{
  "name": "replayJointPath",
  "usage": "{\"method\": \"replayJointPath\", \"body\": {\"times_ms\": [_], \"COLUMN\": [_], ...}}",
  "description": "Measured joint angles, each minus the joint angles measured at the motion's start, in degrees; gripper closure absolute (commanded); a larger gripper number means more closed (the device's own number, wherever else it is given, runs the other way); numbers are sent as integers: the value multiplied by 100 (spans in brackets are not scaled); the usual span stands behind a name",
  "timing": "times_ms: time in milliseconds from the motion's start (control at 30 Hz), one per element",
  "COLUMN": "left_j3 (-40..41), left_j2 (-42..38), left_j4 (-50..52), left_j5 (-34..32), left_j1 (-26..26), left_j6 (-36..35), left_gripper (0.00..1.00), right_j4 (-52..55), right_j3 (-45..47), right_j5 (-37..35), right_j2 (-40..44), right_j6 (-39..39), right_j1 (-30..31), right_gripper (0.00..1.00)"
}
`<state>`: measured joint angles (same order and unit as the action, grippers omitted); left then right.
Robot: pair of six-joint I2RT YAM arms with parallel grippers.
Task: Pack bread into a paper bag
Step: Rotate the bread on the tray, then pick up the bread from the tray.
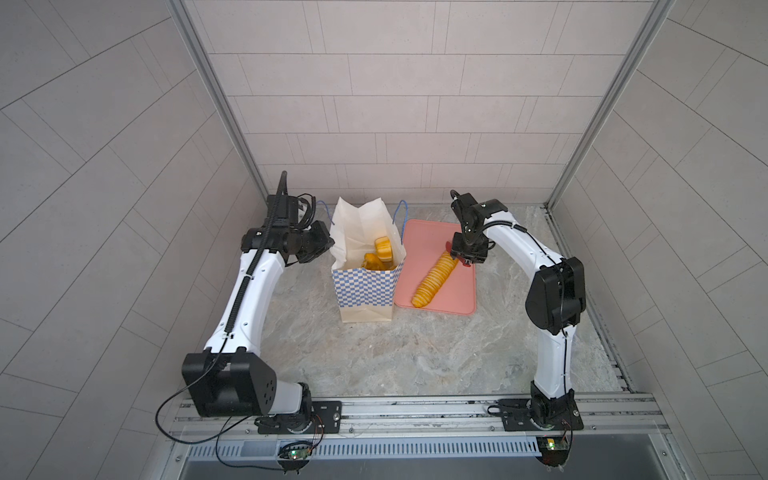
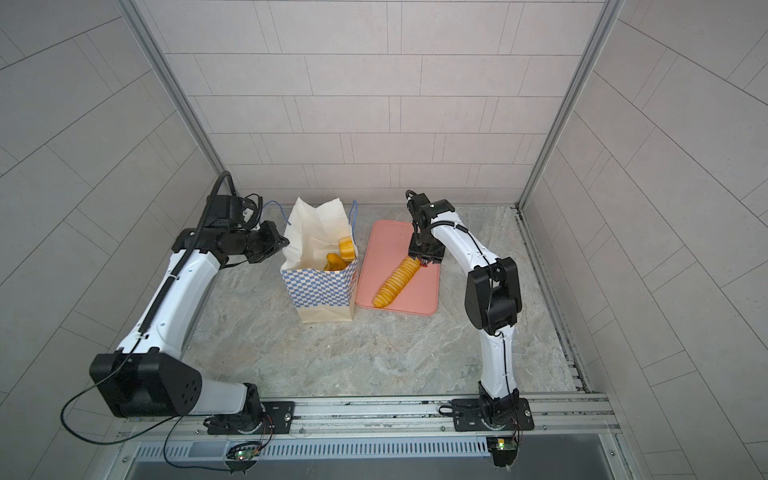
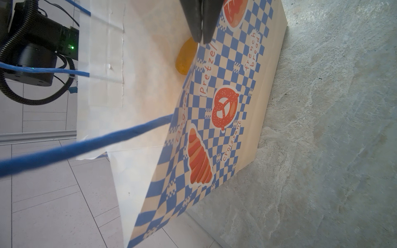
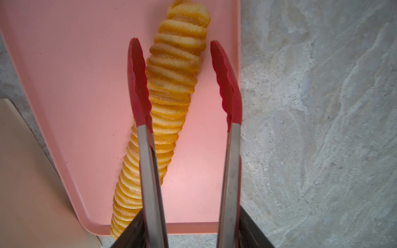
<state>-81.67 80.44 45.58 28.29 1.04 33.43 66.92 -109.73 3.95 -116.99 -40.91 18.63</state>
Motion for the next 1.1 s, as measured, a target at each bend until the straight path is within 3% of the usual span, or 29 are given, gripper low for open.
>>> {"method": "replayJointPath", "body": {"times_ms": [367, 767, 1100], "left_j3": [149, 149, 203], "left_j2": [-79, -81, -133], "left_j4": [-129, -179, -203], "left_j5": [79, 129, 125], "left_j1": [109, 120, 138], "left_j6": [20, 20, 42], "left_gripper": [100, 100, 100], "right_j4": [201, 210, -133], "right_j3": [-575, -682, -133], "right_j5": [-42, -59, -52], "right_j2": [-529, -612, 20], "right_j6": [-42, -179, -328], "right_j1": [20, 22, 22], "right_gripper": [42, 59, 65]}}
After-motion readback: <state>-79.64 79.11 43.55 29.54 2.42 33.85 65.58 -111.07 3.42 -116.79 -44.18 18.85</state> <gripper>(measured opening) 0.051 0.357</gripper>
